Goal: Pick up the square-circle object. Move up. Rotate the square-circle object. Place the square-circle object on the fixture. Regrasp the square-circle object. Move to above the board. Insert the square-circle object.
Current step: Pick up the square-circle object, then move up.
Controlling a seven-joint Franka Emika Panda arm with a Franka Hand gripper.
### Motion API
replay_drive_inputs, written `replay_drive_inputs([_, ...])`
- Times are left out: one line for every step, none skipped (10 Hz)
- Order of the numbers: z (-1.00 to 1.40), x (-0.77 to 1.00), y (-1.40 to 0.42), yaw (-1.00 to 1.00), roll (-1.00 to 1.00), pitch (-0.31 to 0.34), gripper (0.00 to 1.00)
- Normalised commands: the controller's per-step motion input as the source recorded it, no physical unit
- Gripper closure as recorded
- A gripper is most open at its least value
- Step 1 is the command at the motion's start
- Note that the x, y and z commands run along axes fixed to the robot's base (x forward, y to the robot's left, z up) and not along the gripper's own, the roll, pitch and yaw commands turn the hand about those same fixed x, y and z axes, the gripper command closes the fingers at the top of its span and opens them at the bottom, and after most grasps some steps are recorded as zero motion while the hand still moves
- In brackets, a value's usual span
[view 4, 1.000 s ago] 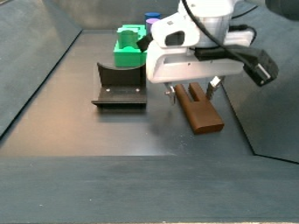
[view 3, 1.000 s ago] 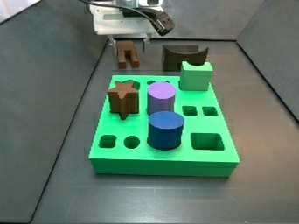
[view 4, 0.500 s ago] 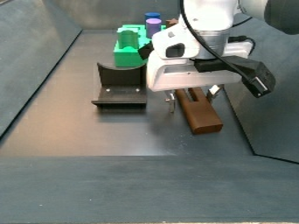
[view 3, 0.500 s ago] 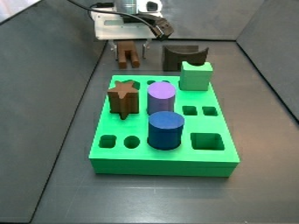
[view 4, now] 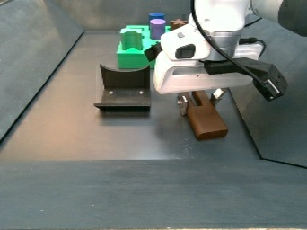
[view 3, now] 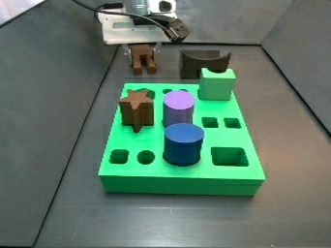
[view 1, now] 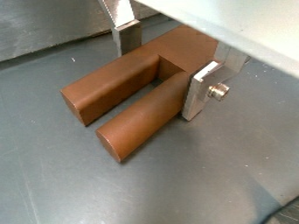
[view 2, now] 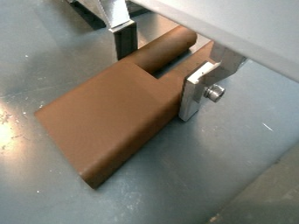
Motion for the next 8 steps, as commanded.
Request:
replay_drive_inputs([0.00, 0.00, 0.00, 0.00, 0.00, 0.000, 1.00])
replay_drive_inputs([0.00, 0.00, 0.00, 0.00, 0.00, 0.000, 1.00])
replay_drive_inputs([0.00, 0.00, 0.00, 0.00, 0.00, 0.000, 1.00])
replay_drive_inputs([0.00, 0.00, 0.00, 0.00, 0.00, 0.000, 1.00])
replay_drive_inputs([0.00, 0.00, 0.00, 0.00, 0.00, 0.000, 1.00])
replay_drive_inputs([0.00, 0.00, 0.00, 0.00, 0.00, 0.000, 1.00])
replay_drive_inputs([0.00, 0.00, 0.00, 0.00, 0.00, 0.000, 1.00])
replay_drive_inputs([0.83, 0.00, 0.00, 0.00, 0.00, 0.000, 1.00])
